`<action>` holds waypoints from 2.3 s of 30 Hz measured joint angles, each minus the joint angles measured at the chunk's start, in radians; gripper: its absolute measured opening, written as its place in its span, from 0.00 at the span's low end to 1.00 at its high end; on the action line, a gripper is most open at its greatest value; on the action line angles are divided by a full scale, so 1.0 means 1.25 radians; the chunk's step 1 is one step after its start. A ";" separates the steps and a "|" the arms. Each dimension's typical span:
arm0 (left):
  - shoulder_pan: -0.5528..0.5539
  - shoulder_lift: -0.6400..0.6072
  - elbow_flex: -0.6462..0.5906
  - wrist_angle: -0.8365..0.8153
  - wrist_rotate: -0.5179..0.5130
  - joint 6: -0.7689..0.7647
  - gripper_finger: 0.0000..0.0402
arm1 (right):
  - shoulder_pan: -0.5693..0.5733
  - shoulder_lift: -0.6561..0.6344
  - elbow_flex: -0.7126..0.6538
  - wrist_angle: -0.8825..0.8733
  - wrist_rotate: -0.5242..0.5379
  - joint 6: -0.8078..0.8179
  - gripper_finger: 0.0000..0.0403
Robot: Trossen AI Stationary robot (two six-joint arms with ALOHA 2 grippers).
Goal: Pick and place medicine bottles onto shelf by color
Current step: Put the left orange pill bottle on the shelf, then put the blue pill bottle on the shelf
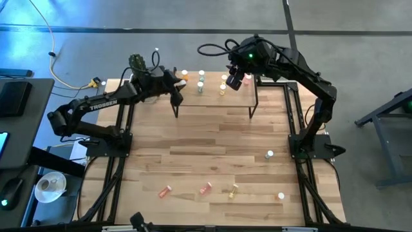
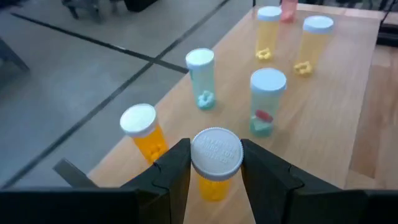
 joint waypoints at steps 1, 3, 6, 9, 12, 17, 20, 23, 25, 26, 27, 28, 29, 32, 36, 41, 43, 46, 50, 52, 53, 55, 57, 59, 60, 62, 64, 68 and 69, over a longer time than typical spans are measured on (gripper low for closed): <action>0.006 0.000 0.000 0.002 0.015 0.000 0.30 | -0.005 0.000 0.000 0.000 0.000 0.000 0.40; 0.015 0.000 0.000 0.007 0.031 0.001 0.30 | -0.016 0.000 0.000 0.000 0.000 0.001 0.40; 0.023 0.016 0.000 0.007 0.036 0.001 0.30 | -0.029 0.000 0.000 0.001 -0.001 0.001 0.40; 0.034 0.029 0.000 0.005 0.030 0.001 0.30 | -0.042 0.000 0.000 0.002 -0.002 0.001 0.40; 0.033 0.045 0.000 0.010 0.031 0.006 0.30 | -0.053 0.000 0.000 0.003 -0.002 0.000 0.40; 0.034 0.049 0.001 0.012 0.034 0.001 0.30 | -0.069 0.000 0.000 0.003 -0.002 0.000 0.40; 0.034 0.049 0.001 0.012 0.033 -0.005 0.30 | -0.079 0.000 0.000 0.003 -0.002 0.000 0.40; 0.034 0.049 0.001 0.013 0.033 -0.012 0.30 | -0.087 0.000 0.000 0.003 -0.012 0.000 0.40; 0.033 0.049 0.001 0.012 0.032 -0.018 0.30 | -0.092 0.000 0.000 0.003 -0.017 0.000 0.40; 0.033 0.049 0.001 0.012 0.032 -0.019 0.30 | -0.092 0.000 0.000 0.003 -0.017 0.000 0.40; 0.033 0.049 0.001 0.012 0.031 -0.020 0.30 | -0.093 0.000 0.000 0.003 -0.017 0.000 0.40; 0.033 0.049 0.001 0.012 0.031 -0.020 0.30 | -0.094 0.000 0.000 0.003 -0.017 0.000 0.40; 0.033 0.049 0.001 0.012 0.031 -0.020 0.30 | -0.096 0.000 0.000 0.003 -0.017 0.000 0.40; 0.033 0.049 0.001 0.012 0.031 -0.026 0.30 | -0.096 0.000 0.000 0.003 -0.017 0.000 0.40; 0.033 0.049 0.001 0.012 0.031 -0.026 0.32 | -0.096 0.000 0.000 0.003 -0.017 0.000 0.40; 0.033 0.050 0.001 0.009 0.031 -0.026 0.37 | -0.096 0.000 0.000 0.003 -0.017 -0.001 0.40; 0.033 0.050 0.001 0.014 0.031 -0.026 0.39 | -0.096 0.000 0.000 0.003 -0.017 -0.001 0.40; 0.033 0.050 0.001 0.032 0.031 -0.026 0.41 | -0.096 0.000 0.000 0.003 -0.017 -0.001 0.40; 0.033 0.050 0.001 0.034 0.031 -0.026 0.43 | -0.096 0.000 0.000 0.003 -0.017 -0.001 0.40; 0.033 0.049 0.001 0.034 0.031 -0.026 0.43 | -0.096 0.000 0.000 0.003 -0.017 -0.001 0.40; 0.033 0.048 0.001 0.034 0.031 -0.026 0.44 | -0.096 0.000 0.000 0.003 -0.017 -0.001 0.40; 0.033 0.043 0.006 0.028 0.031 -0.026 0.44 | -0.096 0.000 0.000 0.003 -0.017 -0.001 0.40; 0.033 0.038 0.019 0.020 0.031 -0.026 0.44 | -0.096 0.000 0.000 0.003 -0.017 -0.001 0.40; 0.033 0.031 0.034 0.006 0.031 -0.026 0.44 | -0.096 0.000 0.000 0.003 -0.017 -0.001 0.40; 0.033 0.028 0.040 -0.002 0.031 -0.026 0.44 | -0.096 0.000 0.000 0.003 -0.017 -0.001 0.40; 0.033 0.024 0.055 -0.026 0.031 -0.026 0.44 | -0.096 0.000 0.000 0.003 -0.017 -0.001 0.40; 0.033 0.015 0.074 -0.070 0.031 -0.026 0.44 | -0.096 0.000 0.000 0.003 -0.017 -0.001 0.40; 0.028 -0.011 0.114 -0.198 0.030 -0.028 0.44 | -0.096 0.000 0.000 0.002 -0.017 -0.001 0.40; 0.022 -0.019 0.122 -0.231 0.030 -0.035 0.44 | -0.096 0.000 0.000 0.002 -0.017 -0.001 0.40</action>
